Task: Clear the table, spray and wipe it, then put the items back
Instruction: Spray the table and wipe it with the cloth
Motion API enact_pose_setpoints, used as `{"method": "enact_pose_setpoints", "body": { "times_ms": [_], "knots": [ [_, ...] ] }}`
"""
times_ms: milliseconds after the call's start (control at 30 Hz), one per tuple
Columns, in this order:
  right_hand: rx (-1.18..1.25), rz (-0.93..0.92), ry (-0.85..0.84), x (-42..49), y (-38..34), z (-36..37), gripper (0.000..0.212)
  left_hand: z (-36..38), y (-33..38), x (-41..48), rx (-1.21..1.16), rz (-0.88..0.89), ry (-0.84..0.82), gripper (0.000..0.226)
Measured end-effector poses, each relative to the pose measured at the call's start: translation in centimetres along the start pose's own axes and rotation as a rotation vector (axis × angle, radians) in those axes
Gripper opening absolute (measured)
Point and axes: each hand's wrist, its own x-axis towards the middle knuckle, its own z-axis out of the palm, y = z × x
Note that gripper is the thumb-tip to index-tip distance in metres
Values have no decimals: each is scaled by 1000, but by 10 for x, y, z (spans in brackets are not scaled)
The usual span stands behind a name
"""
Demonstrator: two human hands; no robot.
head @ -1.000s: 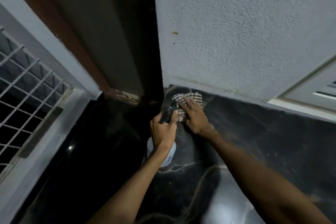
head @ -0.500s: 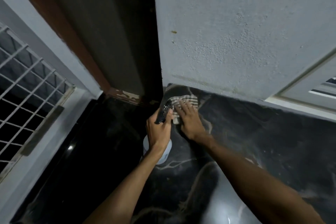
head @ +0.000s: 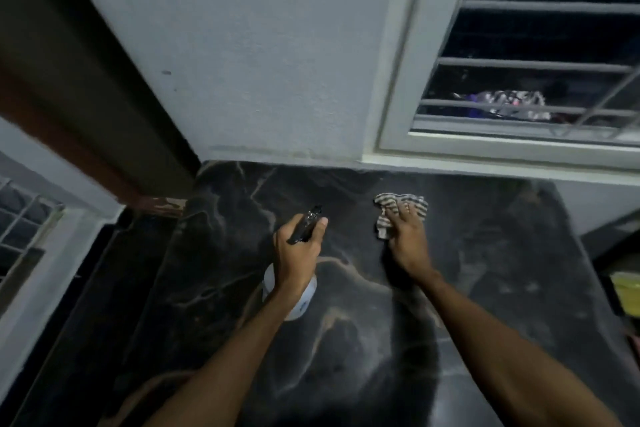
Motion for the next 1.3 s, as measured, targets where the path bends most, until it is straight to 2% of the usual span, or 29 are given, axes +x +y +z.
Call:
{"method": "enact_pose_setpoints", "body": {
  "times_ms": [33,133,167,233,267,300,400,433,467,567,633,733,833,867,967,1000,1100,1133,1233,1267,1300],
  "knots": [
    [6,-38,-9,-16,16,-11,67,21,7,-11,-9,1,-23,33],
    [-21,-314,-133,-68,71,-47,67,92,30,-42,18,28,-106,36],
    [20,-291,-118,-73,93,-65,63,114,37,-50,24,32,-130,35],
    [145,-52,48,-67,137,-101,55,153,48,-63,10,20,-164,34],
    [132,74,97,-68,157,-115,56,172,55,-71,10,10,-183,34],
    [77,113,86,-71,166,-119,60,184,59,-75,19,9,-197,36],
    [-56,-114,-40,-105,193,-117,73,226,73,-90,79,24,-240,42],
    [-63,-137,-48,-112,205,-119,77,237,75,-94,94,7,-245,42],
    [-50,-90,-21,-111,218,-124,79,248,76,-97,105,-10,-245,42],
    [23,220,132,-87,247,-142,79,273,76,-102,159,-51,-278,39],
    [-38,235,141,-73,253,-147,78,281,79,-101,194,-44,-305,38],
    [-72,143,120,-50,271,-157,73,290,86,-96,187,-42,-291,40],
    [-24,308,168,-26,265,-158,72,295,91,-88,162,-32,-232,43],
    [-28,266,161,-24,255,-151,75,296,92,-85,149,-31,-221,43],
    [-85,-154,-5,-25,247,-129,77,296,91,-78,115,2,-218,46],
    [-89,-194,-30,-12,252,-133,72,296,90,-76,93,18,-213,47],
    [-76,124,47,36,250,-137,61,292,84,-65,65,52,-155,52],
    [-119,130,42,44,236,-127,58,289,83,-61,81,64,-138,54],
    [-225,-261,-95,42,204,-90,52,284,81,-52,115,88,-122,46],
    [-225,-308,-106,47,209,-97,52,283,80,-50,114,86,-117,45],
    [-204,-265,-56,57,221,-108,54,281,79,-49,111,84,-113,47]
  ]
}}
